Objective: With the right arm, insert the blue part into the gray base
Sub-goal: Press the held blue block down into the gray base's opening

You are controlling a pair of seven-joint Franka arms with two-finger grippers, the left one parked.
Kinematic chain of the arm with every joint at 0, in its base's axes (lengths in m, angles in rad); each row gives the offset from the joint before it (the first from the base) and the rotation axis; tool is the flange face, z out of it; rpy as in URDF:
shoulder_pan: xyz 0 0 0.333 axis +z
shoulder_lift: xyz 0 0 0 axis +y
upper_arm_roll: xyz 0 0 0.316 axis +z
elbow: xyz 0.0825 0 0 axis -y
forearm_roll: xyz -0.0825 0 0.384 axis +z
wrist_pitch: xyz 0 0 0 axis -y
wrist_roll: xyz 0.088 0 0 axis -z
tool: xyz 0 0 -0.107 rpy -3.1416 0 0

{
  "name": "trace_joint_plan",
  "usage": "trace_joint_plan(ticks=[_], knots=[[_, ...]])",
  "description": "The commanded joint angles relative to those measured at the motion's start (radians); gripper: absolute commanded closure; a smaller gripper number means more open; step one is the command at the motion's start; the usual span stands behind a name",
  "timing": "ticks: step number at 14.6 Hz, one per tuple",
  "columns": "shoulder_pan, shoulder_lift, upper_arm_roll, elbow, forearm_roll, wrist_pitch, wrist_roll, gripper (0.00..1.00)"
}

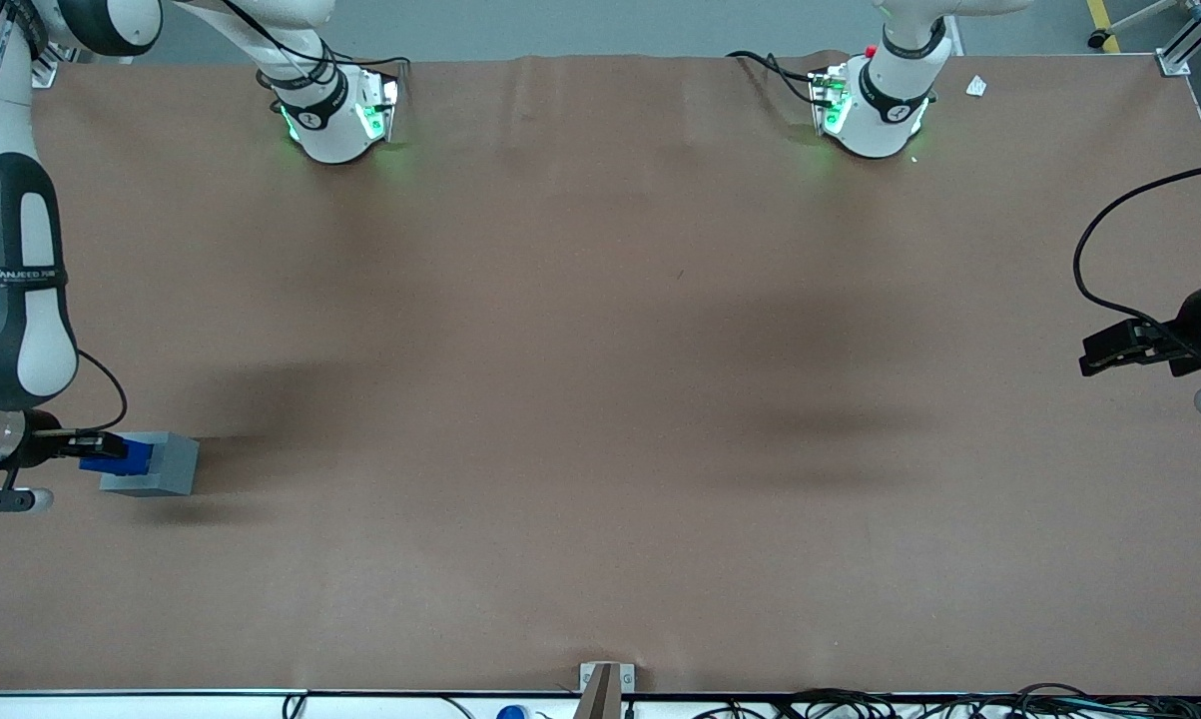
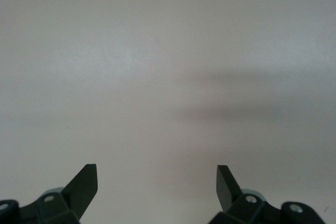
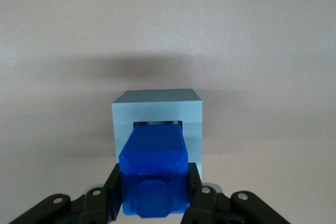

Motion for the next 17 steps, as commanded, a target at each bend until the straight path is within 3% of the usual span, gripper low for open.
trace_joint_plan(ticks=[1, 17], knots=[[-0.007, 0.008, 0.006, 0.016, 0.011, 0.011, -0.016, 0.98], [-0.004, 0.010, 0.006, 0.005, 0.011, 0.006, -0.010, 0.98]])
